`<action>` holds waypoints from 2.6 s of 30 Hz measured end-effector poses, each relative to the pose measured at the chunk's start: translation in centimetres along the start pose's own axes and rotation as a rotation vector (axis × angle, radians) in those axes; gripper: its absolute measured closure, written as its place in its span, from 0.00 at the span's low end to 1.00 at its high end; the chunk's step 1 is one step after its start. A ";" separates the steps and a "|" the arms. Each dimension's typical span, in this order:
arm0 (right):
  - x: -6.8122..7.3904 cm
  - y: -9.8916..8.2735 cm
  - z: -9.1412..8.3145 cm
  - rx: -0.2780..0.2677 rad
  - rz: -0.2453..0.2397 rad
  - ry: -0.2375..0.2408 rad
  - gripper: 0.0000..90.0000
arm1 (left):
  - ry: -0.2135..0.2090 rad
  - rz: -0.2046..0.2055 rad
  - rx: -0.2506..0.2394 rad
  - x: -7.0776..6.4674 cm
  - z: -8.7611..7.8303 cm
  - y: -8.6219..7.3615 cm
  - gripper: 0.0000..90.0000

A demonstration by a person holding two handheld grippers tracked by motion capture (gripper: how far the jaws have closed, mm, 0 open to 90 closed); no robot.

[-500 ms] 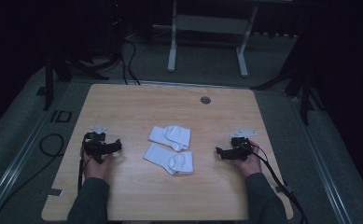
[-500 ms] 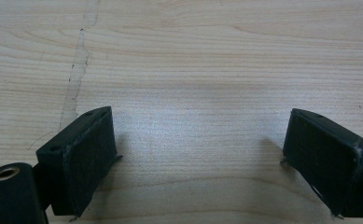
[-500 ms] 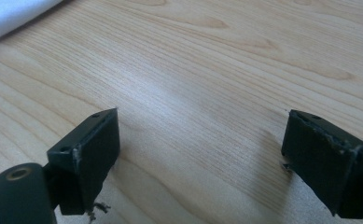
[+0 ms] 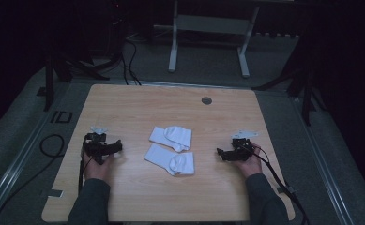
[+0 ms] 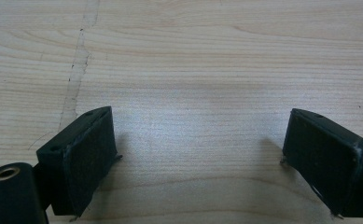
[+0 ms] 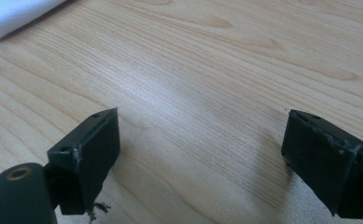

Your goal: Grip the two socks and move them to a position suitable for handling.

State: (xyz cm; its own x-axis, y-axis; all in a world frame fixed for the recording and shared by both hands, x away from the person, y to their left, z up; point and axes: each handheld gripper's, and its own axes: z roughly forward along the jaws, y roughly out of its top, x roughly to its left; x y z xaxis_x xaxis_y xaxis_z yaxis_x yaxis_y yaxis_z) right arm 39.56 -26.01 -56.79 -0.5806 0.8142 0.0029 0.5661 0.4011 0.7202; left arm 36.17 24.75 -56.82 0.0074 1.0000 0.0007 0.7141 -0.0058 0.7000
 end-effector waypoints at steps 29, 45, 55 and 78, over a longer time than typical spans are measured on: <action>3.0 1.4 -3.6 0.062 -0.142 0.028 0.38 | 0.000 0.001 0.001 0.0 0.0 0.0 0.11; 5.9 2.6 -5.0 0.091 -0.247 0.065 0.48 | 0.000 0.001 0.001 0.0 0.0 0.0 0.11; 8.4 3.5 -4.7 0.087 -0.325 0.094 0.64 | 0.000 0.002 0.001 0.0 0.0 0.0 0.11; 13.6 6.6 -3.2 0.070 -0.382 0.184 1.00 | 0.001 0.001 -0.001 0.0 0.0 0.0 0.11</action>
State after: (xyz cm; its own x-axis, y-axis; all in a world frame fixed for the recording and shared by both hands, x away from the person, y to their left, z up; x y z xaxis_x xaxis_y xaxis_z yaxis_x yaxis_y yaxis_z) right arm 33.52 -13.59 -49.81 -0.8474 0.5156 -0.1270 0.3244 0.6920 0.6449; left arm 36.16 24.75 -56.82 0.0078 1.0000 0.0018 0.7135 -0.0068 0.7006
